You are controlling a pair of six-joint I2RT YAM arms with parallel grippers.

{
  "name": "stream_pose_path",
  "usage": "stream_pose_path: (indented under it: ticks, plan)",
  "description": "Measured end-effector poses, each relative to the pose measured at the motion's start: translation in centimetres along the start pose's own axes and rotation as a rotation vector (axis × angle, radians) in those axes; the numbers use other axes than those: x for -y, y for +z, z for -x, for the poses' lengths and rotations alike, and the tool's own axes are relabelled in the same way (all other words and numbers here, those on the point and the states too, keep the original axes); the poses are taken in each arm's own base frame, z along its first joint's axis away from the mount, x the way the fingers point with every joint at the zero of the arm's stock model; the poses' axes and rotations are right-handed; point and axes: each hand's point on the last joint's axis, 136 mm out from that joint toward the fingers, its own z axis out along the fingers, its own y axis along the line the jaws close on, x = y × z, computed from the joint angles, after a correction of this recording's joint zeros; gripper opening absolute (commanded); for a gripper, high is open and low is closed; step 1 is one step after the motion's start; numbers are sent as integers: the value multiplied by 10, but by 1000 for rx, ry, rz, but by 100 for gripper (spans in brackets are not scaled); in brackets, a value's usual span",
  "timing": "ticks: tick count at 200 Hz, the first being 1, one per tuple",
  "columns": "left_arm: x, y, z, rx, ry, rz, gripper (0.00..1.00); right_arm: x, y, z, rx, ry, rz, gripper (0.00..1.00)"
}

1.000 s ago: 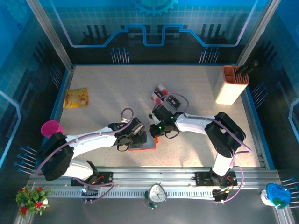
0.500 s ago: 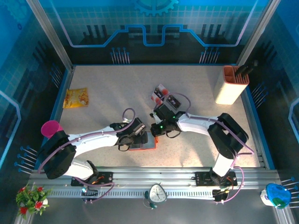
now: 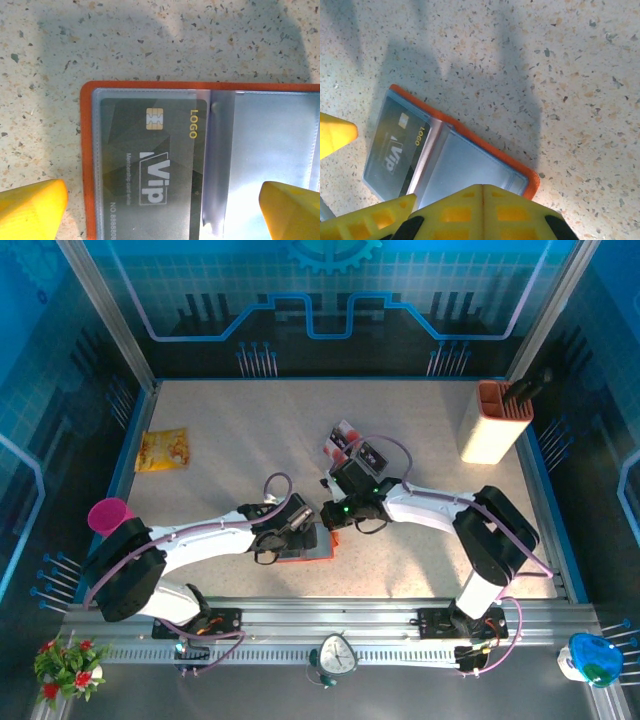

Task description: Put the credit cards into the card holder

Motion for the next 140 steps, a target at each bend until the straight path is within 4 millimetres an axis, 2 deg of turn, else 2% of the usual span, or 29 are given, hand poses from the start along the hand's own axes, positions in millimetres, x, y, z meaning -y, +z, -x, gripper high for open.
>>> stream_pose_path:
  ticks: [60,140]
  plan:
    - [1,0,0,2,5,-3,99,11,29,-16,-70,33,-6,0]
    - [-3,9,-3,-9,13,31,98,3,33,-11,-54,46,37,0]
